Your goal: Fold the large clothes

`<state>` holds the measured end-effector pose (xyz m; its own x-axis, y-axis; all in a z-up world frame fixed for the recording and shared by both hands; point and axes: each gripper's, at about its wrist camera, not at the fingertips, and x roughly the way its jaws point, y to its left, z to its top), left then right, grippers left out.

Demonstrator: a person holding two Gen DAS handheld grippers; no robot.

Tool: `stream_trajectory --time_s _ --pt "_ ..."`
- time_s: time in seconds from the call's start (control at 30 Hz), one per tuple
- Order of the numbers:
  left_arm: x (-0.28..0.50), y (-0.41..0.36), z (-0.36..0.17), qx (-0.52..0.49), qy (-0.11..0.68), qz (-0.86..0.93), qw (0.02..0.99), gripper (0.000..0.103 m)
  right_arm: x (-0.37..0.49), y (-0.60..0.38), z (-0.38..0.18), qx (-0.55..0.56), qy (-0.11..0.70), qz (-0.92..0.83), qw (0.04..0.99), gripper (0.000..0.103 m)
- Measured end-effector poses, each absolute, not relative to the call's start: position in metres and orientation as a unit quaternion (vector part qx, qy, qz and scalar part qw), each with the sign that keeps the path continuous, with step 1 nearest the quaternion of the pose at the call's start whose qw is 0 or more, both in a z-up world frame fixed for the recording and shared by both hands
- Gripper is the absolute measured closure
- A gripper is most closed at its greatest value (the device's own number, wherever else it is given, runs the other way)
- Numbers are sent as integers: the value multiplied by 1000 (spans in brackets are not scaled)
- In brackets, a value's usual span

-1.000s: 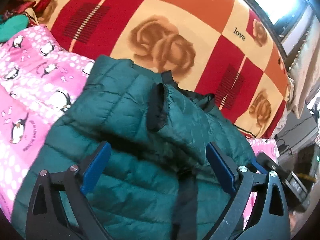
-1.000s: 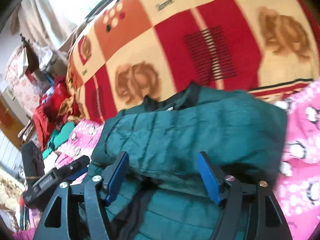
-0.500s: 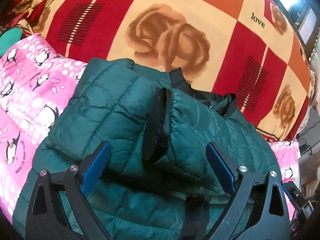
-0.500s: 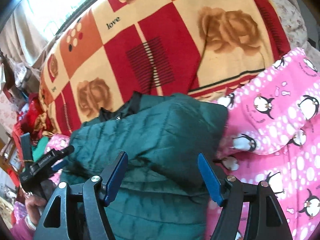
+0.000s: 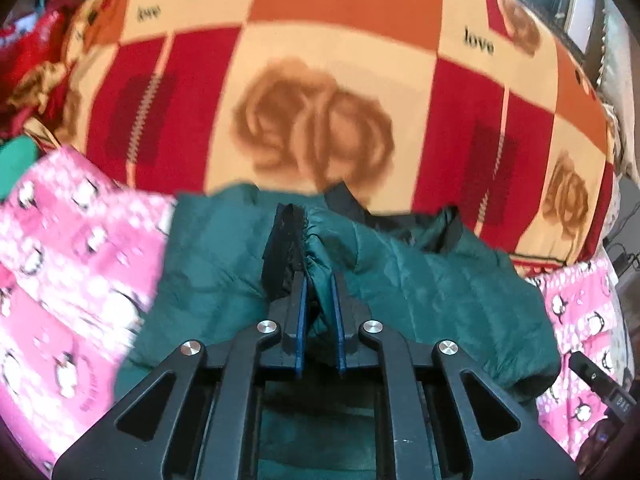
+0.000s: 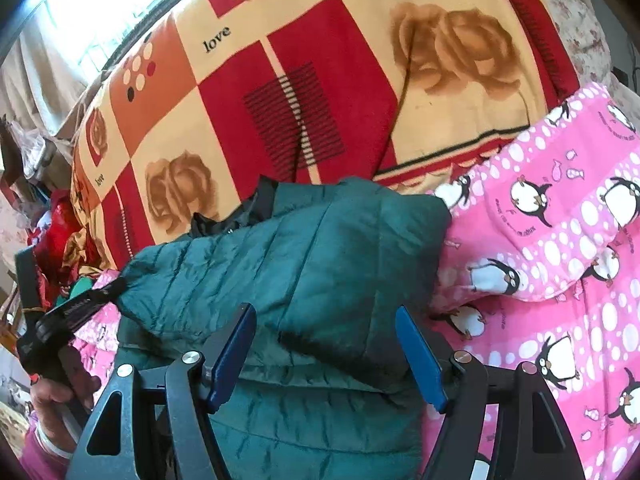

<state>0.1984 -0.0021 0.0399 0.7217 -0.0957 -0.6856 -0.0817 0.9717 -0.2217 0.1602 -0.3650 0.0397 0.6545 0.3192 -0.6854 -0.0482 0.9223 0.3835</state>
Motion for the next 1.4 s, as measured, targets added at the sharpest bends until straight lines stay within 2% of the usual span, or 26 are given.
stream_trajectory --time_s 0.13,0.33,0.53,0.67,0.77,0.83,0.9,0.97,1.03,1.17,1.4 --pt "195 27 43 -113 367 23 923 93 168 -365 41 178 396 100 895 33" --pt "193 61 14 -133 393 48 908 93 187 -356 30 186 407 98 889 33" --pt "192 53 -2 -112 402 49 907 93 219 -309 18 117 422 126 890 33" --pt "196 48 -7 -100 404 50 908 93 247 -286 -8 55 453 101 884 33" --pt "200 46 -9 -97 404 45 908 91 261 -285 -27 49 470 85 877 31" --pt "202 45 -9 -96 404 44 909 84 263 -284 -28 44 471 79 878 30" --pt "203 47 -8 -97 406 42 908 59 258 -283 -20 39 473 75 877 30" --pt "198 53 -1 -110 396 37 911 51 247 -283 -8 43 465 76 881 30" --pt "191 58 8 -114 383 38 916 49 233 -286 3 53 454 87 885 30" --pt "176 58 31 -113 346 35 931 32 206 -276 20 27 443 94 891 30" --pt "193 26 20 -64 377 24 924 31 205 -258 -13 20 474 85 876 30"
